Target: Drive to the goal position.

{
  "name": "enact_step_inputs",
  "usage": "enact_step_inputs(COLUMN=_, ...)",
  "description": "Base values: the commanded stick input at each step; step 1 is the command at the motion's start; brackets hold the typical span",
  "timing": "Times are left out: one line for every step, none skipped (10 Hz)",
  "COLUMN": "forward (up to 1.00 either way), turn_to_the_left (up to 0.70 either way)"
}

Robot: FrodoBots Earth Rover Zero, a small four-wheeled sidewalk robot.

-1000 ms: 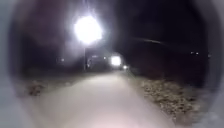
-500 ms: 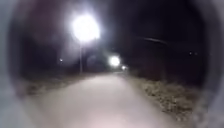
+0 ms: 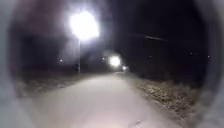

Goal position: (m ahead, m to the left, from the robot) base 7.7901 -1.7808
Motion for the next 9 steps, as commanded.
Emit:
enact_step_inputs(forward=1.0, turn_to_the_left=0.0)
enact_step_inputs(forward=1.0, turn_to_the_left=0.0)
enact_step_inputs(forward=1.0, turn_to_the_left=0.0)
enact_step_inputs(forward=1.0, turn_to_the_left=0.0)
enact_step_inputs(forward=1.0, turn_to_the_left=0.0)
enact_step_inputs(forward=1.0, turn_to_the_left=0.0)
enact_step_inputs(forward=1.0, turn_to_the_left=0.0)
enact_step_inputs(forward=1.0, turn_to_the_left=0.0)
enact_step_inputs(forward=1.0, turn_to_the_left=0.0)
